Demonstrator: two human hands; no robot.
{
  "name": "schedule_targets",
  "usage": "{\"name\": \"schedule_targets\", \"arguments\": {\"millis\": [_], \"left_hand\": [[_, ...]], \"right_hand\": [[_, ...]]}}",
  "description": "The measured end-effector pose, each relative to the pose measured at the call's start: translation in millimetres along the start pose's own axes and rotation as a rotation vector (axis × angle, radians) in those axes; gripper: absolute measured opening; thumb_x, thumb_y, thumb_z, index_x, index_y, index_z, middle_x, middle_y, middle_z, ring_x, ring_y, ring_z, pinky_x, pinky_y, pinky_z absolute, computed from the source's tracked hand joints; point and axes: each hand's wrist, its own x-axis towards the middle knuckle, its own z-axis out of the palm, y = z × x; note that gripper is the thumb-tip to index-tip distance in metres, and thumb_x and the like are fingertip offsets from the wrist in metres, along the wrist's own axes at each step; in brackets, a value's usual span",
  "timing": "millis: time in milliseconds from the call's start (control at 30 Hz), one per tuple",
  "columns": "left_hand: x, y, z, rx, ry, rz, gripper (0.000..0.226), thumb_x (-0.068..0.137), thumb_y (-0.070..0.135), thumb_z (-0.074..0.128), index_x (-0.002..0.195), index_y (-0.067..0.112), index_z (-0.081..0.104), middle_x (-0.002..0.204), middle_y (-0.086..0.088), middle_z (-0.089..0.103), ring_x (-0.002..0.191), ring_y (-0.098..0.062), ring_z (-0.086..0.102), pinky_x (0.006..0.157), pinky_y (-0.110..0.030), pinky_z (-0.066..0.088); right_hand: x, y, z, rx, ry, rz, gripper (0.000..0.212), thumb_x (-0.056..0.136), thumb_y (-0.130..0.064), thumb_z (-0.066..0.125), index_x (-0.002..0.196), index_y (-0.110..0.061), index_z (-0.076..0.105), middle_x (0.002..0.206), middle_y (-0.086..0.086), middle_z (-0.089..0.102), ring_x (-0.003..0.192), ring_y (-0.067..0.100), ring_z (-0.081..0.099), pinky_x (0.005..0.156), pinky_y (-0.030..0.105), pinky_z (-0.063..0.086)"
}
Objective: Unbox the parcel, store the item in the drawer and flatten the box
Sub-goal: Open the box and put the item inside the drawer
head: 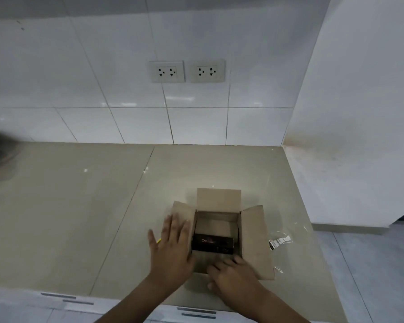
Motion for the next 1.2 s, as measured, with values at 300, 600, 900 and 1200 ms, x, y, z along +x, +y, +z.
{"name": "schedule_targets", "arguments": {"millis": [300,600,900,1200], "left_hand": [[-25,6,-3,-0.227,0.013,-0.056,0.090,0.076,0.084,0.004,0.152,0.037,0.003,0.160,0.005,-0.013,0.148,-0.016,-0.016,0.115,-0.052,-0.003],[-35,-1,3,-0.033,-0.128,0.086,0.098,0.060,0.094,0.038,0.129,0.027,0.058,0.151,-0.005,0.041,0.137,-0.028,0.034,0.089,-0.065,0.043],[-6,18,1,-0.175,-0.046,0.028,0.112,0.063,0.083,0.046,0.151,0.017,0.024,0.161,-0.005,0.013,0.148,-0.030,0.012,0.110,-0.061,0.024],[17,10,-10,-0.329,-0.048,0.095,0.120,0.070,0.070,0.063,0.153,0.017,-0.006,0.163,0.003,0.001,0.149,-0.013,-0.005,0.119,-0.048,0.004]], "right_hand": [[46,8,-42,-0.083,-0.027,0.097,0.037,0.079,-0.042,0.042,0.096,-0.019,0.066,0.090,0.001,0.068,0.083,0.022,0.064,0.075,0.038,0.048],[74,20,-36,-0.181,-0.240,0.143,0.035,0.087,-0.026,0.058,0.118,-0.010,0.058,0.120,0.013,0.060,0.112,0.030,0.052,0.100,0.047,0.025],[62,30,-55,-0.033,0.034,0.340,0.033,0.081,-0.029,0.055,0.110,-0.014,0.056,0.104,0.007,0.067,0.096,0.028,0.063,0.092,0.041,0.031],[41,30,-55,0.042,0.156,0.417,0.029,0.073,-0.034,0.057,0.097,-0.018,0.059,0.087,0.002,0.068,0.080,0.026,0.065,0.081,0.043,0.038]]}}
